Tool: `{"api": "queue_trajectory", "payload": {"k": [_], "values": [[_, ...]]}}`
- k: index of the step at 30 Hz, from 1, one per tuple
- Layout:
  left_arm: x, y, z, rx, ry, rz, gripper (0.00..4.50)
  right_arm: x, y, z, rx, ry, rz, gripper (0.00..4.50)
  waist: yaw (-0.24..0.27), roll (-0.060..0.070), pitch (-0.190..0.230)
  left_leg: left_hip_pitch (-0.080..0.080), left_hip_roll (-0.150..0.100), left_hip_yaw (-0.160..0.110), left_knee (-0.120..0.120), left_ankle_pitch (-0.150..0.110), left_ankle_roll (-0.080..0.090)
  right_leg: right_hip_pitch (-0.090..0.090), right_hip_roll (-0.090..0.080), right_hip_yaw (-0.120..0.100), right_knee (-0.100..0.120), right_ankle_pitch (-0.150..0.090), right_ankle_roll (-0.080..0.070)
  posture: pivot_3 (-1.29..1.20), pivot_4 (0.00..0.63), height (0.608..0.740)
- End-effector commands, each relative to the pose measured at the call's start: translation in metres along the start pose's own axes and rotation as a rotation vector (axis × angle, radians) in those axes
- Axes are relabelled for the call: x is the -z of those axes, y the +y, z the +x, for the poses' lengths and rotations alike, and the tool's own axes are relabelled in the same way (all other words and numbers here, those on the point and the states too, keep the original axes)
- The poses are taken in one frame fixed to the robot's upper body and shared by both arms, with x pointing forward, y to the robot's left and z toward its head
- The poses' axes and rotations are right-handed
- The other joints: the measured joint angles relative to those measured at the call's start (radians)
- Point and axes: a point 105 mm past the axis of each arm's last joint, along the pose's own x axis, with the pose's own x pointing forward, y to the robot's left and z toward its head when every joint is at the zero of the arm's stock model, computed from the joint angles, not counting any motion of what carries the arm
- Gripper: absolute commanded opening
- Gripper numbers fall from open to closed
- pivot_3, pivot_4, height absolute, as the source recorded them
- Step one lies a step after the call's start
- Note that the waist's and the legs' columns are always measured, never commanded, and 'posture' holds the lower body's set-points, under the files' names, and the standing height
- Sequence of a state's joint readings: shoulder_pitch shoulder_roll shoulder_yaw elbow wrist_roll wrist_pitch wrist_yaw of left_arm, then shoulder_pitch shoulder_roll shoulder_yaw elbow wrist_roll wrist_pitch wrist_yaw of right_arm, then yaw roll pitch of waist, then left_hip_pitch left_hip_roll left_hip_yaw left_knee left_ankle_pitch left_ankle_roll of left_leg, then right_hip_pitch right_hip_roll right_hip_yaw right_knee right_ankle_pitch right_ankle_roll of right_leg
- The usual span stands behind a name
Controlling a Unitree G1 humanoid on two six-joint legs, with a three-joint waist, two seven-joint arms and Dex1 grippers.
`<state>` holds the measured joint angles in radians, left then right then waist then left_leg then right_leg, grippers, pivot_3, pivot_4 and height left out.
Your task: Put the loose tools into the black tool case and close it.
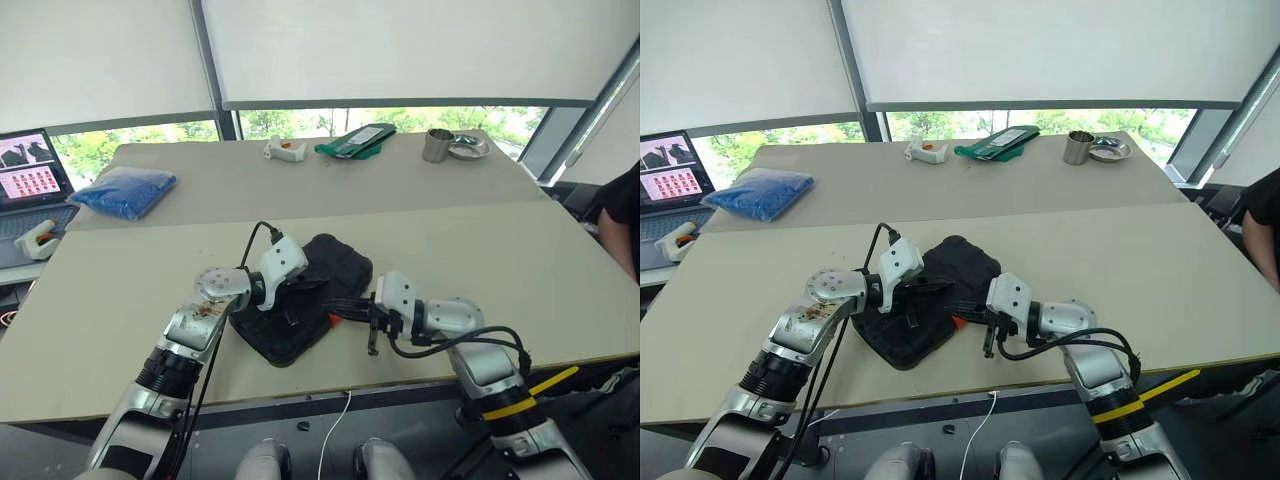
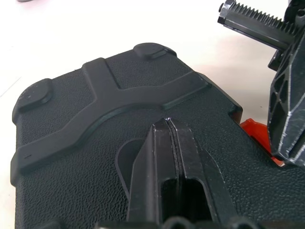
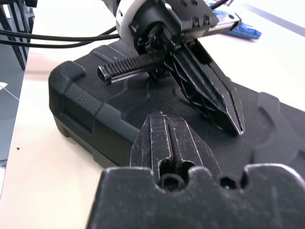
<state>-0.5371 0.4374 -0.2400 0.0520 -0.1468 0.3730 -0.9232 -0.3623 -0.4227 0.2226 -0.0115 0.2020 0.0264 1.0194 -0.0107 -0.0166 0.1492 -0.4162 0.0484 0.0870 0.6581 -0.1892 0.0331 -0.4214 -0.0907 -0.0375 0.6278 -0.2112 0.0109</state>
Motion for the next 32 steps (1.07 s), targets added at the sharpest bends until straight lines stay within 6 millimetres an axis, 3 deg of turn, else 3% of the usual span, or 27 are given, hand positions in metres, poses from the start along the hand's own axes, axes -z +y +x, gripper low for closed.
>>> {"api": "queue_trajectory", "payload": {"k": [1,5,7,8,12,15,19,23,26,32], "values": [[0.043,-0.012,-0.001,0.019,0.11,-0.108,0.02,-0.012,0.001,-0.015,-0.005,-0.032,-0.008,0.0,0.001,0.0,0.0,0.0,0.0,0.0,0.0,0.0,0.001,0.0,0.0,0.0,0.0,0.0,0.0,0.0,0.15,0.74],[0.025,-0.004,-0.016,-0.012,-0.025,-0.091,0.02,-0.016,0.0,-0.037,0.04,-0.047,0.007,0.0,-0.003,0.0,0.0,0.0,0.001,0.0,-0.001,0.0,-0.001,-0.001,0.0,0.0,0.0,-0.001,-0.001,0.0,0.15,0.74],[0.007,0.003,-0.034,-0.049,-0.149,-0.072,0.53,-0.016,-0.002,-0.052,0.074,-0.041,0.017,0.0,-0.006,0.0,0.0,0.0,0.001,0.0,-0.003,-0.002,-0.002,-0.001,0.0,0.001,0.0,-0.001,-0.002,0.0,0.15,0.74],[0.001,0.004,-0.044,-0.055,-0.193,-0.052,0.75,-0.015,-0.002,-0.059,0.085,-0.036,0.017,0.59,-0.005,0.0,0.0,0.0,0.001,0.0,-0.004,-0.001,-0.002,-0.002,0.0,0.001,0.0,-0.001,-0.002,0.0,0.15,0.74],[-0.006,0.006,-0.098,-0.112,-0.274,0.019,2.23,-0.012,-0.004,-0.09,0.117,0.023,-0.039,1.88,-0.002,-0.002,0.002,0.0,0.001,0.001,-0.01,0.001,0.001,-0.004,0.001,0.001,-0.001,-0.003,-0.005,0.0,0.15,0.74],[0.009,0.0,-0.143,-0.152,-0.193,0.007,3.28,-0.005,-0.013,-0.116,0.157,0.099,-0.112,2.86,-0.002,-0.004,0.003,0.0,0.001,0.001,-0.013,0.001,0.0,-0.005,0.001,0.001,-0.002,-0.004,-0.005,0.0,0.15,0.74],[0.037,-0.006,-0.185,-0.26,-0.05,0.001,4.5,0.002,-0.02,-0.137,0.171,0.168,-0.2,4.27,0.003,-0.006,0.005,0.0,0.001,0.001,-0.013,-0.001,-0.003,-0.006,-0.002,0.0,-0.004,-0.005,-0.004,0.0,0.15,0.74],[0.068,-0.016,-0.219,-0.377,0.089,-0.003,4.5,0.003,-0.023,-0.148,0.165,0.135,-0.119,4.43,0.01,-0.006,0.006,-0.001,0.0,0.002,-0.013,-0.004,-0.008,-0.006,-0.004,-0.001,-0.007,-0.005,-0.004,0.0,0.15,0.74],[0.08,-0.021,-0.233,-0.455,0.131,-0.004,4.5,0.007,-0.029,-0.153,0.182,0.136,-0.122,4.43,0.017,-0.007,0.007,-0.001,0.001,0.002,-0.013,-0.005,-0.008,-0.006,-0.005,-0.002,-0.007,-0.005,-0.005,0.0,0.15,0.74],[0.079,-0.023,-0.233,-0.555,0.123,0.014,4.5,0.015,-0.035,-0.154,0.179,0.15,-0.13,4.43,0.026,-0.007,0.008,-0.004,0.001,0.002,-0.013,-0.005,-0.009,-0.012,-0.007,-0.003,-0.009,-0.005,-0.005,0.0,0.15,0.74]]}}
